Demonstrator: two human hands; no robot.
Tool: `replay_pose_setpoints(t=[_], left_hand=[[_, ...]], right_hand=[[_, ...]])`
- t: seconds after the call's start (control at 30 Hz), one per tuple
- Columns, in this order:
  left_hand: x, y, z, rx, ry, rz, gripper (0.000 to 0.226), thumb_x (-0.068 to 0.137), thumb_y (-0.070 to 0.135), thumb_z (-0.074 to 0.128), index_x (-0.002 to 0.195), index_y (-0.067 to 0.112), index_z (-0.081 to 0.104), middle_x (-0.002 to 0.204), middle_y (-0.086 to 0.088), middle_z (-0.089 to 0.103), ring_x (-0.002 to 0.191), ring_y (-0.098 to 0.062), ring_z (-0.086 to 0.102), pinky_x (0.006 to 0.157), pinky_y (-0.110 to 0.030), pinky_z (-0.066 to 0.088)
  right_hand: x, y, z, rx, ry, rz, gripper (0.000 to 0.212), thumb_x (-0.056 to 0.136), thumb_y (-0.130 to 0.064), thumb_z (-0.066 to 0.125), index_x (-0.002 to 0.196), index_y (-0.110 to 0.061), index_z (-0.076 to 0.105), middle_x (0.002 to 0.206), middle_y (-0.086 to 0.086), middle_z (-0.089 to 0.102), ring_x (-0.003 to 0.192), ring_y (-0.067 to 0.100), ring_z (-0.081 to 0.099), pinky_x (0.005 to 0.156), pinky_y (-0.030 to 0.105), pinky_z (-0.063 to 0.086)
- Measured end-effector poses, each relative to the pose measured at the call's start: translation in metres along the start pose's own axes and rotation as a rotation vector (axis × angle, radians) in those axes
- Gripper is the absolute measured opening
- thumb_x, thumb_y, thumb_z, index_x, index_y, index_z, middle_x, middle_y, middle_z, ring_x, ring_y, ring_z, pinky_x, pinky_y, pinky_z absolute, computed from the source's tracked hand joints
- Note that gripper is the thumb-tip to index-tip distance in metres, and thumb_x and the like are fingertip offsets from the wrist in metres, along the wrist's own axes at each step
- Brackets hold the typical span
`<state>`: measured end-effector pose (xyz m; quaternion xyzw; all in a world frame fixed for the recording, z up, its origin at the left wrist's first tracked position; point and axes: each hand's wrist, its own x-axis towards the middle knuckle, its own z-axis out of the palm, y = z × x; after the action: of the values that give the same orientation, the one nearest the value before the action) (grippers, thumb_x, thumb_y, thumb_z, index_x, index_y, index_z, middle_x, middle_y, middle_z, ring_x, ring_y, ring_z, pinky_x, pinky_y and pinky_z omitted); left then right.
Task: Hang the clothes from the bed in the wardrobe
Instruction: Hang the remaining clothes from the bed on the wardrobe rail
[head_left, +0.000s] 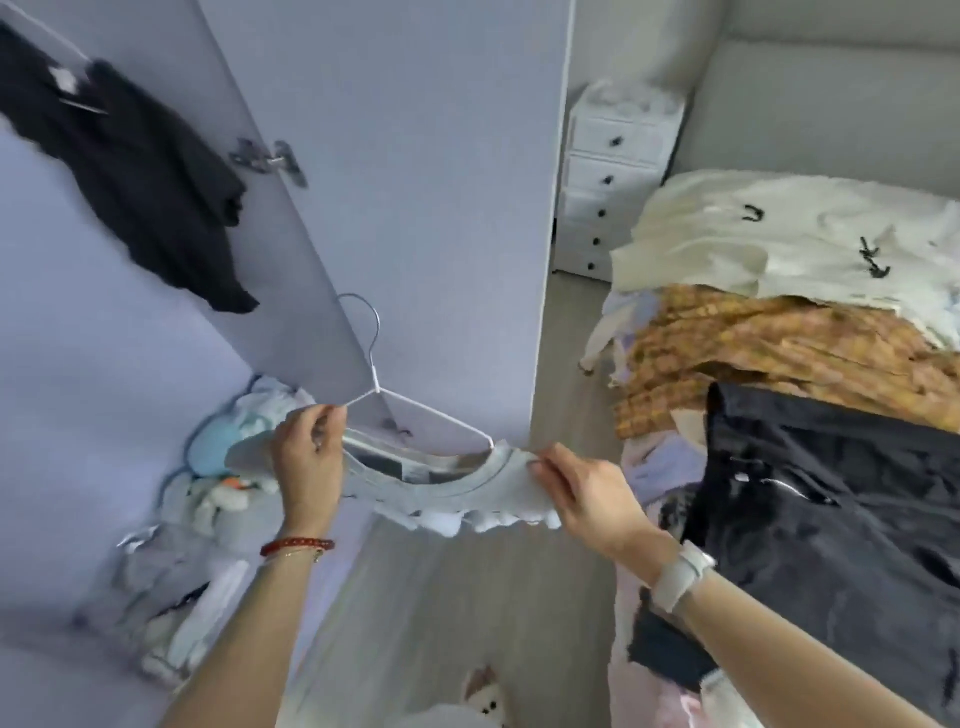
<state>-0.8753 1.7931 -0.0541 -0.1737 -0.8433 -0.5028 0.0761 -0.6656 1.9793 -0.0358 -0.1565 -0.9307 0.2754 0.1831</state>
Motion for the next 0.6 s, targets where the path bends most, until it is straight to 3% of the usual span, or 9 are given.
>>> replay_pose_setpoints(t=[0.1, 0.27, 0.4, 0.6], left_hand=[[0.032, -0.01, -0.037, 0.035, 0.143, -0.014, 0.015, 0.091, 0.009, 0.055, 0.098, -0.001, 0.063, 0.092, -0.014, 0.063, 0.09, -0.034, 0.057, 0.082, -0.043, 0.043], [0.078, -0.015, -0.089, 0.185, 0.362, -0.114, 0.038, 0.092, 0.014, 0.049, 0.129, 0.006, 0.045, 0.132, -0.016, 0.044, 0.125, -0.031, 0.036, 0.102, -0.04, 0.03], [0.111, 0.003, -0.125, 0.327, 0.466, -0.011, 0.041, 0.087, 0.005, 0.053, 0.127, 0.005, 0.046, 0.133, -0.017, 0.042, 0.126, -0.034, 0.034, 0.102, -0.045, 0.028], [0.197, 0.056, -0.166, 0.668, 0.663, 0.275, 0.045, 0.081, 0.009, 0.051, 0.125, 0.003, 0.051, 0.134, -0.025, 0.042, 0.126, -0.043, 0.034, 0.099, -0.055, 0.029]], right_hand=[[0.057, -0.038, 0.017, 0.006, 0.1, -0.135, 0.029, 0.087, -0.023, 0.042, 0.085, -0.006, 0.065, 0.067, 0.003, 0.068, 0.061, 0.016, 0.06, 0.051, 0.022, 0.039], [0.145, -0.087, 0.051, 0.037, 0.14, -0.259, 0.018, 0.087, -0.016, 0.049, 0.087, -0.007, 0.065, 0.067, 0.003, 0.068, 0.058, 0.025, 0.063, 0.053, 0.025, 0.037], [0.217, -0.113, 0.077, 0.128, 0.134, -0.258, 0.016, 0.093, -0.013, 0.05, 0.089, -0.004, 0.063, 0.066, 0.011, 0.065, 0.06, 0.034, 0.061, 0.056, 0.03, 0.038], [0.341, -0.171, 0.105, 0.307, 0.115, -0.34, 0.025, 0.096, -0.018, 0.041, 0.091, -0.001, 0.058, 0.07, 0.019, 0.063, 0.066, 0.038, 0.059, 0.058, 0.037, 0.042]])
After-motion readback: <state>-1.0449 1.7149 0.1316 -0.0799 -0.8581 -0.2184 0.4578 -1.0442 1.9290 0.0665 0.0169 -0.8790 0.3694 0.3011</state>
